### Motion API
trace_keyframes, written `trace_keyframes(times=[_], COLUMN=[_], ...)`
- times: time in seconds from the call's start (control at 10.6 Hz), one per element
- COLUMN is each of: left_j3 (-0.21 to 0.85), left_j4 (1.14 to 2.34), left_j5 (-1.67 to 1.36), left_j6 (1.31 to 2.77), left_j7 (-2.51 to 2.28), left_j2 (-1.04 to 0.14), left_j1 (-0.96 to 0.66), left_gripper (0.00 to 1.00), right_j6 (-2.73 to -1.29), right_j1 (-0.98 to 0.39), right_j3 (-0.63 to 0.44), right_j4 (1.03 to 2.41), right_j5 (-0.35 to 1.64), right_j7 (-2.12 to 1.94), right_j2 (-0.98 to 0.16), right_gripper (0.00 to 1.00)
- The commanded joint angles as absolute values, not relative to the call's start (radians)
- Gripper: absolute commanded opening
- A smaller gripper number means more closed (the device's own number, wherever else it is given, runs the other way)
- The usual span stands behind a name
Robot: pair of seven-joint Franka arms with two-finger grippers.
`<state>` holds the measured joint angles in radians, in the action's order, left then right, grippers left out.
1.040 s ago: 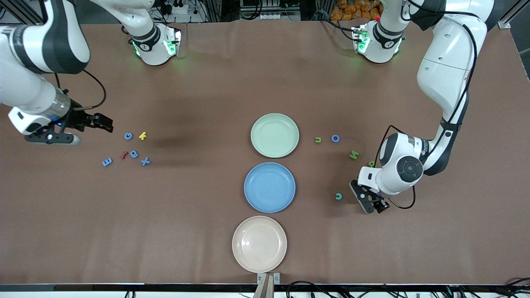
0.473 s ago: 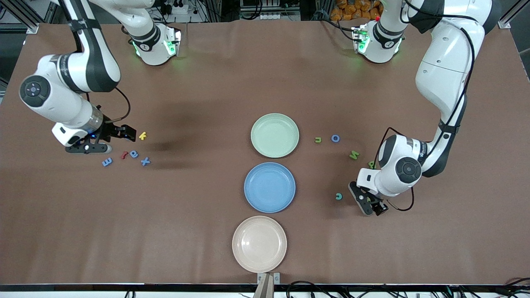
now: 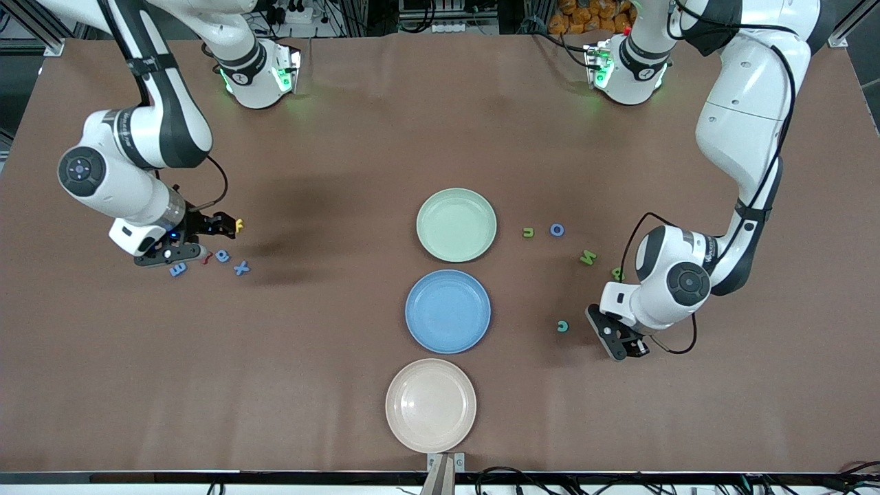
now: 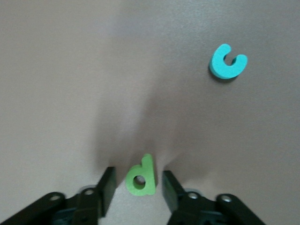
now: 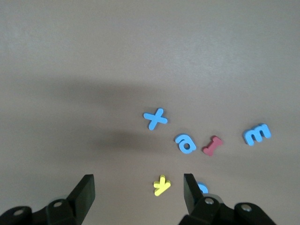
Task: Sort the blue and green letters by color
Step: 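Grasp the green d with the left gripper while the right gripper reaches letters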
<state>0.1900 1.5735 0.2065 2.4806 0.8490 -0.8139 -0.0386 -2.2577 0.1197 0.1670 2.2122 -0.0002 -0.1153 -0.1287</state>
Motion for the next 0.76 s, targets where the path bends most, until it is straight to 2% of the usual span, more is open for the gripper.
trace_keyframes(times=[0.0,0.19,0.28,0.38,0.66], left_j3=[0.189,0.189,0.189,0.189,0.193], left_j4=[1.565,1.565,1.565,1.565,1.566], left_j5=[0.21,0.213,0.212,0.209,0.21], left_j6=[2.494,2.494,2.494,2.494,2.462], left_j7=[0.871,0.861,0.861,0.854,0.766], left_j2=[-0.833,-0.828,-0.825,-0.821,-0.798], left_j1=[-0.035,-0.044,-0.046,-0.049,-0.089], left_gripper=[0.23,0.03,0.0,0.0,0.0], right_j6=[-2.35,-2.394,-2.402,-2.404,-2.405], right_j1=[0.112,0.114,0.115,0.115,0.126], right_j3=[0.164,0.164,0.164,0.164,0.163], right_j4=[2.21,2.21,2.21,2.21,2.207], right_j5=[0.002,0.002,0.003,0.003,0.002], right_j7=[-0.155,-0.155,-0.155,-0.155,-0.17], right_j2=[-0.207,-0.233,-0.241,-0.242,-0.259], right_gripper=[0.84,0.82,0.8,0.76,0.76])
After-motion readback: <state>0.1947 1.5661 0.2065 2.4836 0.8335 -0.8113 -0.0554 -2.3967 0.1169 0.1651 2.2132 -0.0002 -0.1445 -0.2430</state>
